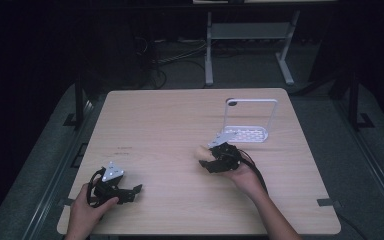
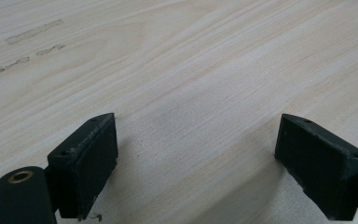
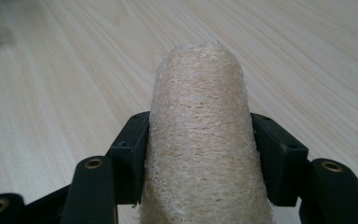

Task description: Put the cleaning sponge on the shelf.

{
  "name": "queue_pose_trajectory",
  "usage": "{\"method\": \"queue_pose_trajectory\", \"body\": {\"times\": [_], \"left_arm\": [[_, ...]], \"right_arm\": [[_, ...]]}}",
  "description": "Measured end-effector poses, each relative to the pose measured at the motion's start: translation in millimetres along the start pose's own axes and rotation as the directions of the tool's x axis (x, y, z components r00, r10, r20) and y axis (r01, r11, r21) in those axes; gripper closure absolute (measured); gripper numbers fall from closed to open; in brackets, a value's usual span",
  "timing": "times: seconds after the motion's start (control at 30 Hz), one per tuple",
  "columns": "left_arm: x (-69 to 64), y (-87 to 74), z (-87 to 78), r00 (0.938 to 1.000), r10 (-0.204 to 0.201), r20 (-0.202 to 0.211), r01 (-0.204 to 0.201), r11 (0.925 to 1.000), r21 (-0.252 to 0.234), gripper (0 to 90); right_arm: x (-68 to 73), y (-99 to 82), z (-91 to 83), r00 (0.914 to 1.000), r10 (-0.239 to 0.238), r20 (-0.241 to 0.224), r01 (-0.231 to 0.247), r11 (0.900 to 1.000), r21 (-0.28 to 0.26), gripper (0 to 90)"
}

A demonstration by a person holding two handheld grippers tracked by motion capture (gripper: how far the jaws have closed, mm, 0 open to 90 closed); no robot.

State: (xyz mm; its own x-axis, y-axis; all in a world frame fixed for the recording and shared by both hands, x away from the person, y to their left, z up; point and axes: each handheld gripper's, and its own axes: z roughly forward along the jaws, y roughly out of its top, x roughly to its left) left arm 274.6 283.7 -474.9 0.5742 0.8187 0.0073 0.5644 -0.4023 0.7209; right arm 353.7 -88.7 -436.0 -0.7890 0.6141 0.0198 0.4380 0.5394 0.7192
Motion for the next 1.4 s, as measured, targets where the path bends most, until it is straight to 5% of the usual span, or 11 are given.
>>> {"method": "queue_pose_trajectory", "body": {"times": [0.7,1.4], "left_arm": [[0.0,0.0,0.0,1.0,0.0,0.0,0.0,1.0,0.0,12.6],[0.0,0.0,0.1,1.0,0.0,0.0,0.0,1.0,-0.002,12.6]], "right_arm": [[-29.7,-10.5,-18.9,0.9961,0.059,0.066,-0.058,0.9982,-0.018,42.1],[-62.4,-23.7,-29.5,0.9817,0.123,0.146,-0.122,0.9925,-0.016,42.1]]}}
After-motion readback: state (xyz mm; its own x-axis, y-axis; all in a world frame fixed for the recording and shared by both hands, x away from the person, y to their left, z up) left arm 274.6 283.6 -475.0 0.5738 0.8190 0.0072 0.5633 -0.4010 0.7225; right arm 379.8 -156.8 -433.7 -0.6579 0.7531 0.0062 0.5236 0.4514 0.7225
